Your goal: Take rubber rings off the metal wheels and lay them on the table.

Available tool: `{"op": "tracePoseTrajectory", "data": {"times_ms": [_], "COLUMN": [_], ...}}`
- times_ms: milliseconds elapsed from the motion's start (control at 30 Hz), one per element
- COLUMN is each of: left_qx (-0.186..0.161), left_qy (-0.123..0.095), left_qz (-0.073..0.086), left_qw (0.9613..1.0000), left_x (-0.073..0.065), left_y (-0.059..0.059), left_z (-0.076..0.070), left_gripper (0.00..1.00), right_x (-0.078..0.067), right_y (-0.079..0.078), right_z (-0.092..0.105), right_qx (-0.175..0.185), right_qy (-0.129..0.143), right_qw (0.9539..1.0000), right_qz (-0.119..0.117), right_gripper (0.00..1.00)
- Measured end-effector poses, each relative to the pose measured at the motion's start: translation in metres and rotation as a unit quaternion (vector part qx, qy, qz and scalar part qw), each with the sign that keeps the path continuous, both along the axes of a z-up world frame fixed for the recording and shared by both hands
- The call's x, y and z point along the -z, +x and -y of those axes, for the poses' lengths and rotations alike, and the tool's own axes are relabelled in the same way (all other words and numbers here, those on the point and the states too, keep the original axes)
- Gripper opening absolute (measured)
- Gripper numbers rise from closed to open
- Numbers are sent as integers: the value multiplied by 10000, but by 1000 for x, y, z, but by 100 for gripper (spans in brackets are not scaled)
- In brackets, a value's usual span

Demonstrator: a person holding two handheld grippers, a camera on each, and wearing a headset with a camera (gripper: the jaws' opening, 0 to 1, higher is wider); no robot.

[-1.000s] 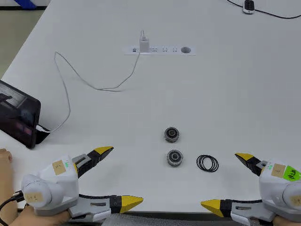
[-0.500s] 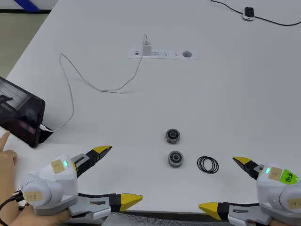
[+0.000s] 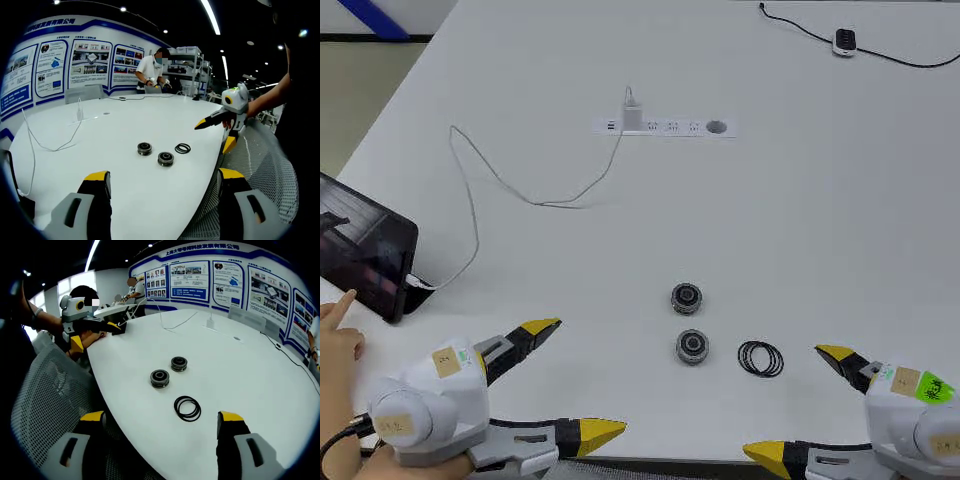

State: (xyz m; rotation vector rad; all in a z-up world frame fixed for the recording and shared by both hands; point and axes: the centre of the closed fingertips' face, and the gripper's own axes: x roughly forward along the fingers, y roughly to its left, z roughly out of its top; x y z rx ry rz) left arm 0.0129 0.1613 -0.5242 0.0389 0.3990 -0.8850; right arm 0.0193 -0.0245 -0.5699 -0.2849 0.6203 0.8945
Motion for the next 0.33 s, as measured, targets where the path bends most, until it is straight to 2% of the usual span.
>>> {"op": "tracePoseTrajectory", "data": {"times_ms": [333], "left_qx": [1], "left_qy": [47], "left_qz": [-43], "left_qw": [10000], "left_x": [1], "left_y": [-2], "left_z": [-1], "left_gripper": [89], "right_x": [3], "right_y": [-1], "right_z": [0], "right_qx": [-7], "right_qy": [-22], "right_qw": [10000], "right_qz": [-36], "right_gripper": [92]}}
